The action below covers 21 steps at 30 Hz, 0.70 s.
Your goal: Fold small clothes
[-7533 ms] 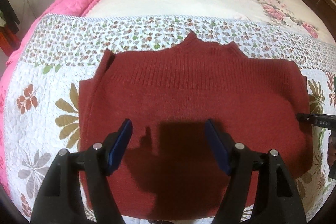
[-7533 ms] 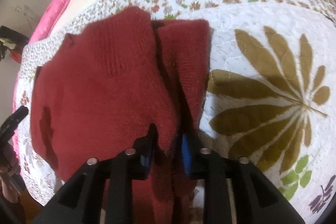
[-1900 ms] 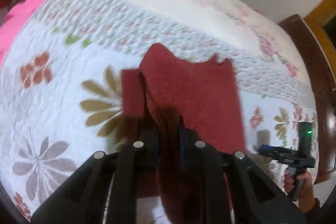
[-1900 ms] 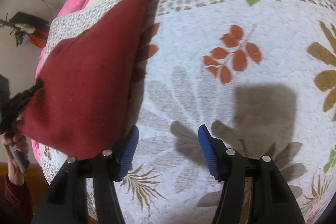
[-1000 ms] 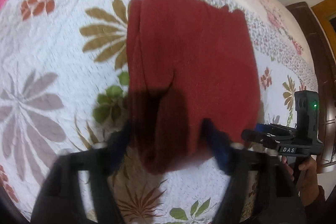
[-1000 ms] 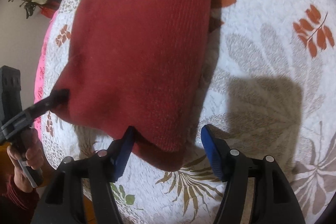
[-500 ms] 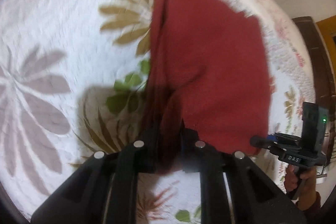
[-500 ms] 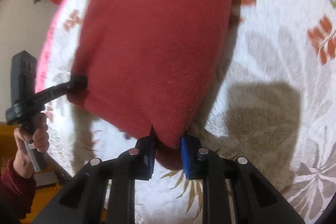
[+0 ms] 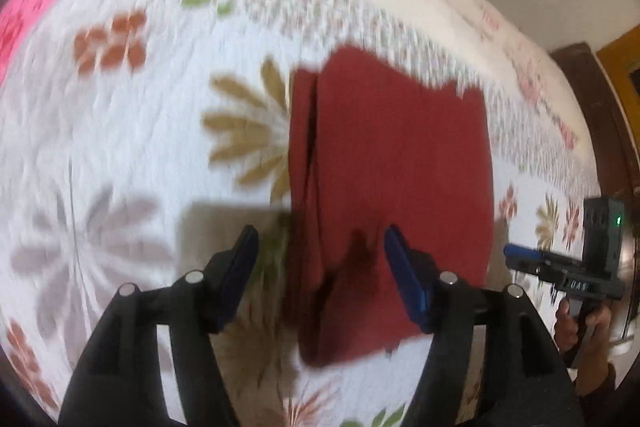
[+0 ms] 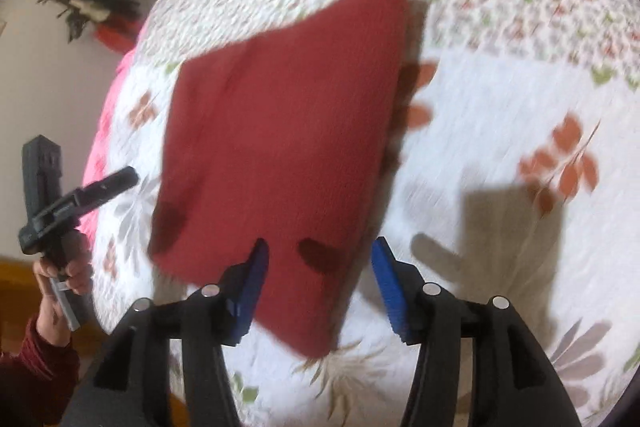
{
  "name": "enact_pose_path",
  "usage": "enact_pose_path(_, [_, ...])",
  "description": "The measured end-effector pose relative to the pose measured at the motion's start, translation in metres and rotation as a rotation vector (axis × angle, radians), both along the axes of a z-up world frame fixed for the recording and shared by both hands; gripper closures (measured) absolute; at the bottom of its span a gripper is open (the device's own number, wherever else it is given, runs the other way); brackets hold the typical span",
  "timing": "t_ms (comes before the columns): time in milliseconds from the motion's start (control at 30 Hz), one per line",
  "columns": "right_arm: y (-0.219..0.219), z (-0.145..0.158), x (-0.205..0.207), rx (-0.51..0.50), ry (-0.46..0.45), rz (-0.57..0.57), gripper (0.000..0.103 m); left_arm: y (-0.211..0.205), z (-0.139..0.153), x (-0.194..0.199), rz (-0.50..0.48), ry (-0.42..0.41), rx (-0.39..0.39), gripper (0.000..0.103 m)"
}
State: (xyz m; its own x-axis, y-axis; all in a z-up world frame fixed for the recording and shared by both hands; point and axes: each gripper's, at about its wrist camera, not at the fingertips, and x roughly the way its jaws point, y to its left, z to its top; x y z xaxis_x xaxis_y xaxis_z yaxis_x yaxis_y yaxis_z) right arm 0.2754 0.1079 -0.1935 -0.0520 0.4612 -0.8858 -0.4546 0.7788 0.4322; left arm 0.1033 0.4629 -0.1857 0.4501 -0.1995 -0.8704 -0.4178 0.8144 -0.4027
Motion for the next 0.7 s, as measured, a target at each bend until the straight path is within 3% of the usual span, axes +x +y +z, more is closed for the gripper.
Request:
enact_pose_path(167, [0.007,-0.010,0.027,-0.016,-0.003,-0.047,0.048,0.015,-0.025,0.060,0.021,0.032,-0.038,0.035])
enact_pose_path(233, [0.011,-0.014,0.030,-0.036,-0.014,-0.037,0.048,0.017,-0.028,0.070,0.032,0.023,-0.068,0.042])
enact_pose_path(267, [0.013,-0.016,0.030,-0.041,-0.018,-0.029,0.048,0.014,-0.029,0.076,0.030,0.018,-0.086,0.053])
enact_pose_path(300, [0.015,-0.018,0.029,-0.044,-0.019,-0.024,0.048,0.012,-0.030,0.081,0.026,0.025,-0.088,0.071])
enact_pose_path(333, [0.018,-0.019,0.029,-0.046,-0.020,-0.020,0.048,0.009,-0.031,0.084,0.024,0.036,-0.073,0.077])
enact_pose_path(367, [0.019,-0.021,0.028,-0.048,-0.020,-0.016,0.048,0.006,-0.029,0.087,0.016,0.031,-0.070,0.090])
enact_pose_path(533, [0.025,-0.021,0.028,-0.036,-0.023,-0.003,0.048,0.015,-0.010,0.070,0.054,-0.041,0.005,0.091])
enact_pose_path(633, [0.031,-0.024,0.028,-0.036,-0.020,0.009,0.048,0.022,-0.037,0.073,0.071,0.032,-0.023,0.090])
enact_pose_path(700, [0.034,-0.026,0.028,-0.047,-0.025,0.013,0.048,0.019,-0.042,0.077,0.047,0.034,-0.020,0.088])
